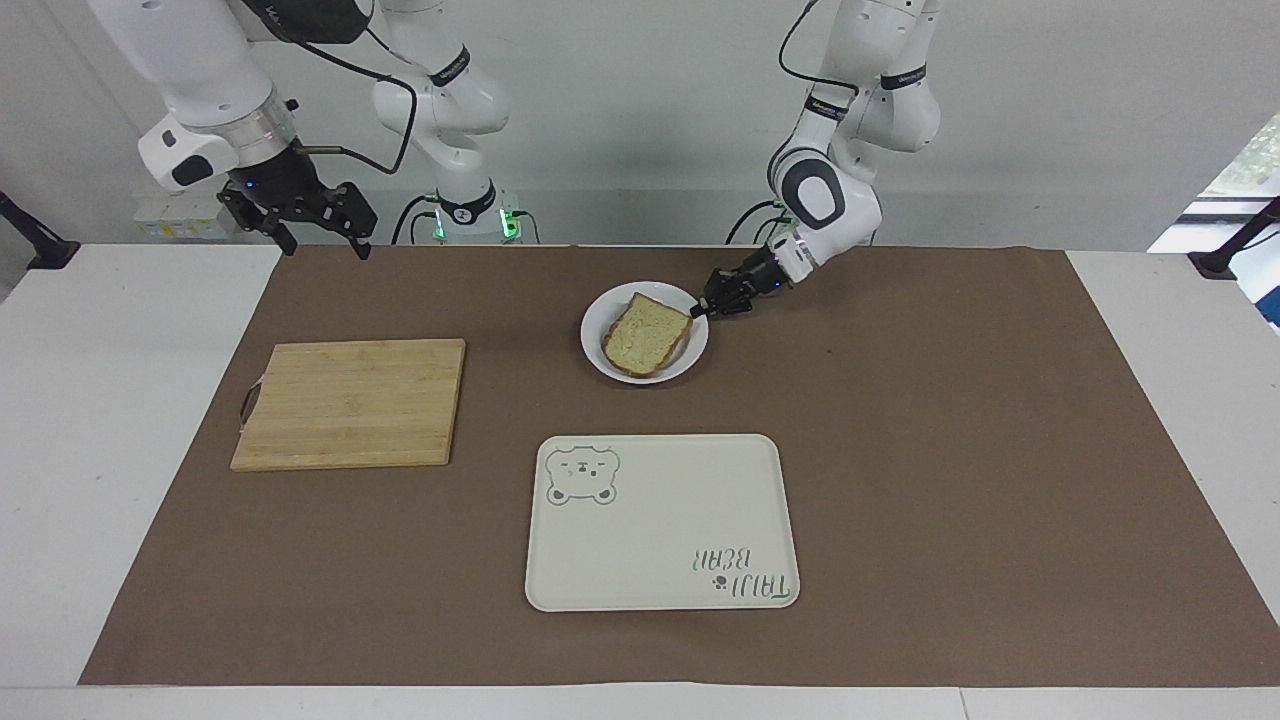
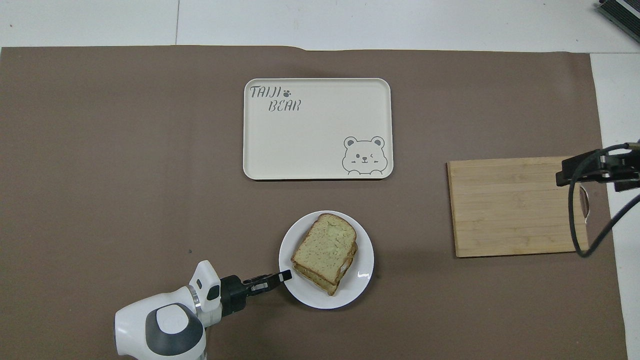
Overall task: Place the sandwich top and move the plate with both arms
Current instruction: 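Slide the white plate with the left gripper onto the cream tray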
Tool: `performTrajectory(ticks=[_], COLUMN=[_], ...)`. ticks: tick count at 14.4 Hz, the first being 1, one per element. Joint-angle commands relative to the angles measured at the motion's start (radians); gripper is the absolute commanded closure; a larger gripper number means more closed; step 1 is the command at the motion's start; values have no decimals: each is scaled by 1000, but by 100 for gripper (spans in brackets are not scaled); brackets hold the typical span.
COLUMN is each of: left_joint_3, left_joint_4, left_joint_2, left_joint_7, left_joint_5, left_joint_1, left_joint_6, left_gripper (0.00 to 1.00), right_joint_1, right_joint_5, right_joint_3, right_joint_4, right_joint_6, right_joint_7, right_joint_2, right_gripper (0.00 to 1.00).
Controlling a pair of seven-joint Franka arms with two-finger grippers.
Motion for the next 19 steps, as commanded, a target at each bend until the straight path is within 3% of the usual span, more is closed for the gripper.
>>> performTrajectory(ticks=[1,13,19], left_joint_3=[5,5,6], left_joint_4=[22,103,296], left_joint_2=[3,2,126], left_joint_7=[9,3,-65], left_joint_5=[-21,-18,-13], left_joint_1=[29,141,181], left_joint_6=[-33,-119,-122], left_gripper=[100,100,100], right_joint_1=[-5,-5,-5], right_joint_5=[20,20,20], right_joint_3=[1,1,1], right_joint_4=[22,21,22], right_joint_6=[-12,-12,-12], right_joint_7=[-20,-20,-20], right_joint_2=[12,12,12], right_gripper=[0,0,0])
